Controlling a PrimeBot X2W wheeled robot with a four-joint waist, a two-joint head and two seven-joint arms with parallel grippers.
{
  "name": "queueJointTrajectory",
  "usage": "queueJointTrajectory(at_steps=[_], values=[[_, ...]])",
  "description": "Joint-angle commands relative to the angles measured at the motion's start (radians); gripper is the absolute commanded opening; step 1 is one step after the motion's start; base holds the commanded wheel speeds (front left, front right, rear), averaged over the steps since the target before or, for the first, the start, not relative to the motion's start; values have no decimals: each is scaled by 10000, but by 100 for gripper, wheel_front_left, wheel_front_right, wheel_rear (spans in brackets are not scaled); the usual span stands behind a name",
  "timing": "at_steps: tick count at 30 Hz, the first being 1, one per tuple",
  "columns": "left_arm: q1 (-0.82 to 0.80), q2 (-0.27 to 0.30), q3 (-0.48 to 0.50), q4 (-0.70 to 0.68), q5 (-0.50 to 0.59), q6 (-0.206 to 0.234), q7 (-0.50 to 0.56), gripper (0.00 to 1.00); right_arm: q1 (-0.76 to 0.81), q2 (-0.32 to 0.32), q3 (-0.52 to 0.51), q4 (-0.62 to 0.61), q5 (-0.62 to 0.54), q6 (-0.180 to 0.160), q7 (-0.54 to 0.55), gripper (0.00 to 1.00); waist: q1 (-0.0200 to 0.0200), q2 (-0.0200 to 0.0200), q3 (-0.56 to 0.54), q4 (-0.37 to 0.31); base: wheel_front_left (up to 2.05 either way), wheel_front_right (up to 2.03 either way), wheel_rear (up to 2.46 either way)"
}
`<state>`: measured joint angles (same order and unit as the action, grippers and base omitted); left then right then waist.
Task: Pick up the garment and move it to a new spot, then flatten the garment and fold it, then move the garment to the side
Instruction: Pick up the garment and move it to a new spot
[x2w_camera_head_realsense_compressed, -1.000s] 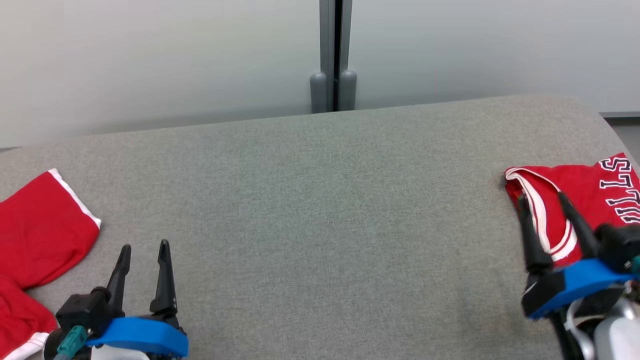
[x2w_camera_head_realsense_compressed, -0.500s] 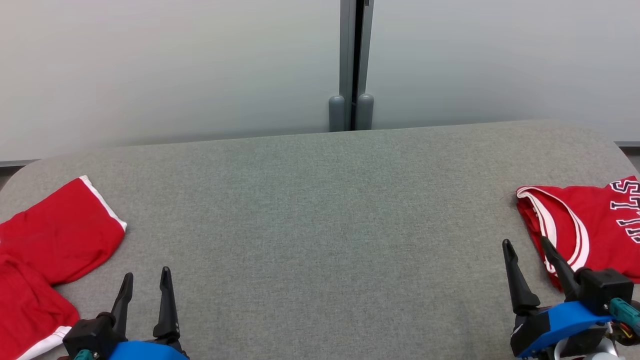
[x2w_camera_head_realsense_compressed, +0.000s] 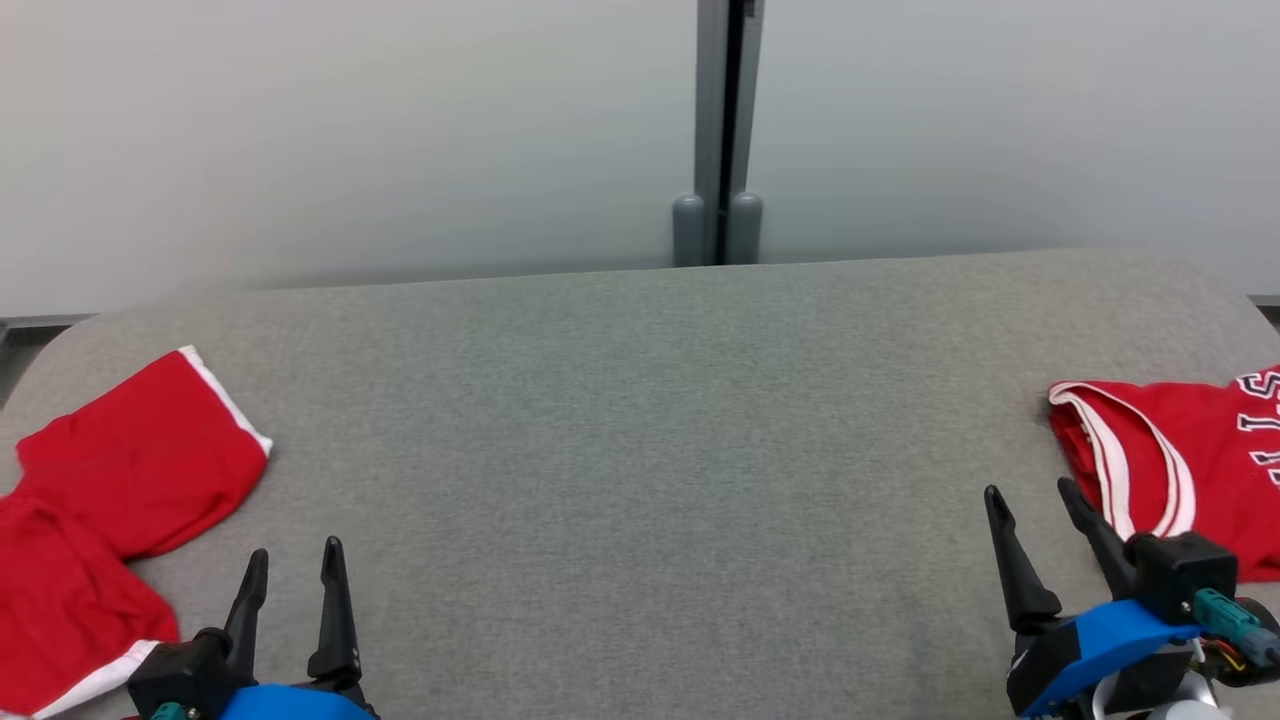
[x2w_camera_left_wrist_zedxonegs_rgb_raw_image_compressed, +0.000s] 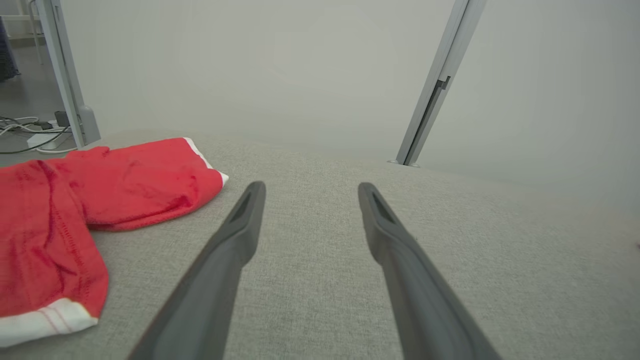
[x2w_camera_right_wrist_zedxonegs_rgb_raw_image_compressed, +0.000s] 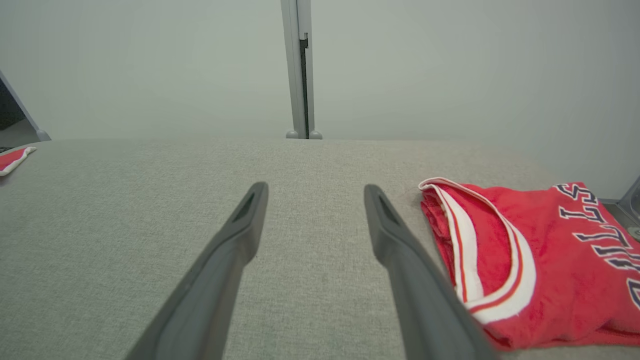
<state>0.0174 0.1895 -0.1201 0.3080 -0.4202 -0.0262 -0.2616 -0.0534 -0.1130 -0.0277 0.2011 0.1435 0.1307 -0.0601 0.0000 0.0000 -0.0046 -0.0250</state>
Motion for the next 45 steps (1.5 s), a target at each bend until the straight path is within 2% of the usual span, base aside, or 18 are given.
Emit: queueJointTrajectory(at_steps=[1,5,18,26,35,45], values=[[-15,-5,-8,-15,79,6,-45,100,-104,-80,-3,9,73,1,-84,100,0,0,43,171,0,0,0],[-159,-26,-32,-74,146,-23,-45,100,24,-69,-88,-47,-5,3,-199,100,0,0,128,787,0,0,0],[-370,114,-142,-182,264,141,38,100,-116,100,-118,-20,36,1,-453,100,0,0,523,3542,0,0,0],[-280,78,-151,-241,173,182,44,100,-224,33,-3,91,-11,1,-477,100,0,0,633,4579,0,0,0],[-142,73,-93,-268,87,244,7,100,-234,-6,58,193,-35,1,-425,100,0,0,589,5081,0,0,0],[-286,266,163,-627,-111,232,-13,100,-210,133,50,177,-57,1,-479,100,0,0,715,4751,0,0,0]])
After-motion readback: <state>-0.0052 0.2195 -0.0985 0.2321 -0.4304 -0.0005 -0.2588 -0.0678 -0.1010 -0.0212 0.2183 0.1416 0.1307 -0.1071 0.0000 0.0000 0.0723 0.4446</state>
